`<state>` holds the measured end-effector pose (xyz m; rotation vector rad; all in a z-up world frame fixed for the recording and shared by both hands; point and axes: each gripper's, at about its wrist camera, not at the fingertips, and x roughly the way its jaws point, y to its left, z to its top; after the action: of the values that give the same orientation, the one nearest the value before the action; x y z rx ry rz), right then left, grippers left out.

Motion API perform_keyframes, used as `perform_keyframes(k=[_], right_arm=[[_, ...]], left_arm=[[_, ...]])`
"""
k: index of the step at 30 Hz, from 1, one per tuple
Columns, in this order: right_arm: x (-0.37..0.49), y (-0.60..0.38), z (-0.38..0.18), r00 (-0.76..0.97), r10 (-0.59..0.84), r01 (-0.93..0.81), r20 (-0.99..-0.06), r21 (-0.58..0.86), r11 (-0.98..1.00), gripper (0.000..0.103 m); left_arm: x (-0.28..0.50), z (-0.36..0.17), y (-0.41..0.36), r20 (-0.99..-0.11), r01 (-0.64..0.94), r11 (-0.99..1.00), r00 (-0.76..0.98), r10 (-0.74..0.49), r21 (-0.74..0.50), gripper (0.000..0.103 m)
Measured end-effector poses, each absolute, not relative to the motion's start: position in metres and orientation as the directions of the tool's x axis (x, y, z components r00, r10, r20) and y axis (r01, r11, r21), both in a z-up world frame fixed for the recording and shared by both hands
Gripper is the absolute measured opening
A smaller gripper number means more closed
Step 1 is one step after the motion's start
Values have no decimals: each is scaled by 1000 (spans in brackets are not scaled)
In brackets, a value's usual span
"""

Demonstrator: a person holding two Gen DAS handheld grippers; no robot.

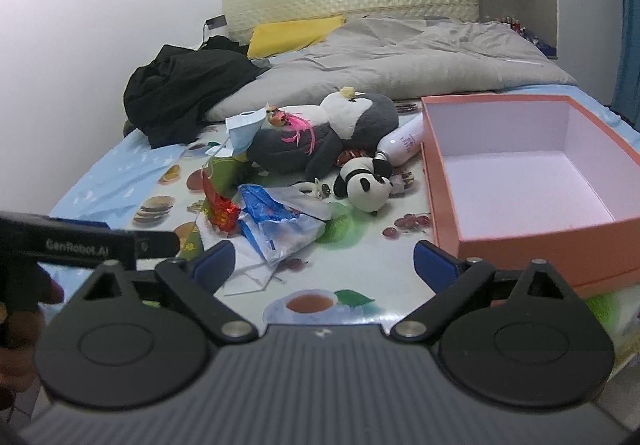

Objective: Organize soft objects
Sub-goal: 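Grasp the small panda plush with the right tool while the left tool grasps the blue mask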

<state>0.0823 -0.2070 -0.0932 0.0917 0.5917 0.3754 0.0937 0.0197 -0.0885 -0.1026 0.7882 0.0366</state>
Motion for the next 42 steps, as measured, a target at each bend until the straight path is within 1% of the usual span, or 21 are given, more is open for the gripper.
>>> perform_keyframes(k=[2,4,12,14,16,17,22,28,33,36,39,42], right_arm=[[88,-203,-95,760,383,-333,-525,190,923,84],[97,-198,-99,750,392,-341,-533,197,919,80],[127,-177,-109,730,411,-376,-546,181,909,72],[136,-170,-110,732,408,-381,-546,167,909,68],[146,-163,-113,734,402,-384,-547,154,910,67],[152,-161,-115,733,400,-385,-551,149,911,65],[187,-149,-128,730,374,-380,-571,115,918,58],[233,-139,-138,745,325,-360,-583,59,931,58],[270,-135,-147,753,277,-346,-597,0,938,58],[290,-131,-154,751,254,-345,-610,-34,938,57],[307,-128,-164,733,228,-351,-641,-69,934,60],[322,-127,-175,717,202,-348,-667,-92,933,61]], left_arm=[[102,-90,26,-710,-80,993,705,-3,-84,103],[110,-91,32,-708,-82,992,706,-7,-92,103],[146,-93,49,-697,-98,991,717,7,-91,103],[156,-92,54,-694,-104,990,720,6,-100,103],[168,-92,59,-689,-105,989,725,3,-106,103],[173,-92,61,-686,-105,989,728,1,-109,103],[204,-91,72,-664,-96,988,747,-12,-125,103],[251,-92,81,-638,-83,992,770,5,-92,103],[292,-101,92,-645,-83,993,764,9,-83,103],[316,-109,100,-665,-84,992,747,-4,-99,103],[338,-120,107,-695,-87,989,718,-21,-119,103],[355,-132,115,-721,-102,984,692,-33,-143,102]])
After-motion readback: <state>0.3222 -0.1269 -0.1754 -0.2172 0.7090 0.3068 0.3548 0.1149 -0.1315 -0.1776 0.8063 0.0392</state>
